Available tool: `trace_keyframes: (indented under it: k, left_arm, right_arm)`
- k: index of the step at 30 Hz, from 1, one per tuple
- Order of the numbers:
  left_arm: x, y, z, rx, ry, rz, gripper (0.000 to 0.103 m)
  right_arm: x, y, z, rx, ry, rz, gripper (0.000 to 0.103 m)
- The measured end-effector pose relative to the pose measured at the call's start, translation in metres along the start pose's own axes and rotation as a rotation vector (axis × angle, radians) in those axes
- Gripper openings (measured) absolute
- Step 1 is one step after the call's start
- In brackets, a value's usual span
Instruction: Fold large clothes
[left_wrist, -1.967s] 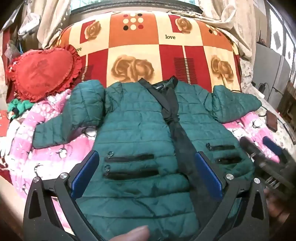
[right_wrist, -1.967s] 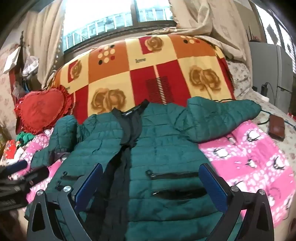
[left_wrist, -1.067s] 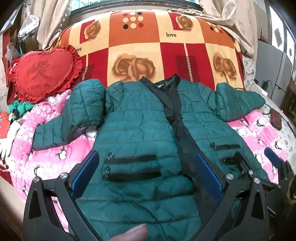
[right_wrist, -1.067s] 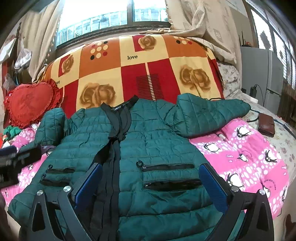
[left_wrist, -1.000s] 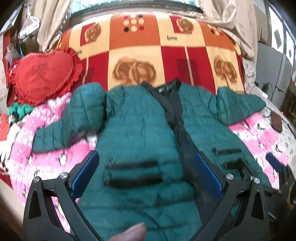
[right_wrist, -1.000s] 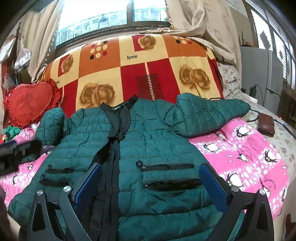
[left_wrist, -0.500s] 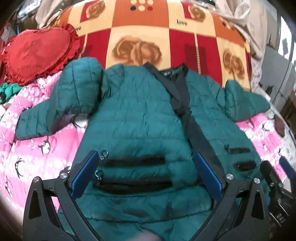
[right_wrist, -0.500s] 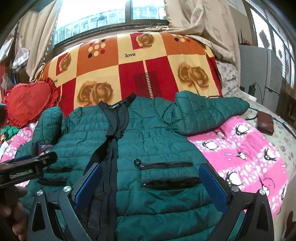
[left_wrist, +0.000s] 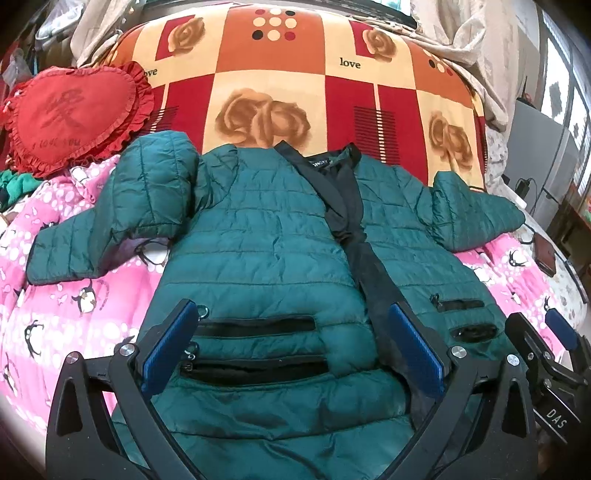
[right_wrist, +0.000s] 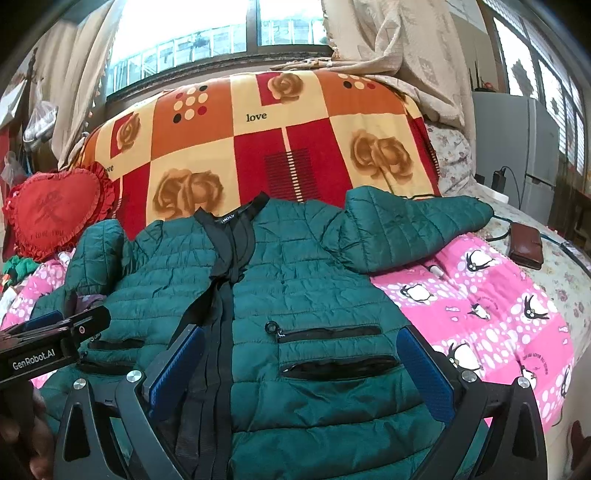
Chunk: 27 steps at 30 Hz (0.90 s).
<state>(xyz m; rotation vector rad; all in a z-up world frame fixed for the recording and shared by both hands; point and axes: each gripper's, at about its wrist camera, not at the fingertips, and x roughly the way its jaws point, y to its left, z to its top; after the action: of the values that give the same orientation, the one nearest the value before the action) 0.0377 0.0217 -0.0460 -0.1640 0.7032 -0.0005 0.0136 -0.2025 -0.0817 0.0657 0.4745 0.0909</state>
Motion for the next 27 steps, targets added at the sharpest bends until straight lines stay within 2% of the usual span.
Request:
trace_keyframes:
  k: [7, 18, 27]
  left_arm:
    - [0.0015, -0.0030, -0.0008, 0.017, 0.003, 0.034, 0.103]
    - [-0.0037, 0.0007, -0.0016, 0.003, -0.025, 0.013, 0.103]
    - [-0.0018, 0.0058, -0.0012, -0.031, -0.010, 0.016, 0.103]
  right_arm:
    - [-0.0005, -0.0002, 0.0000, 0.001, 0.000, 0.000, 0.103]
    - [0.0003, 0.0028, 0.0001, -0.013, 0.011, 0.003, 0.103]
    - [0.0012, 0.0046, 0.0010, -0.020, 0.008, -0.020, 0.103]
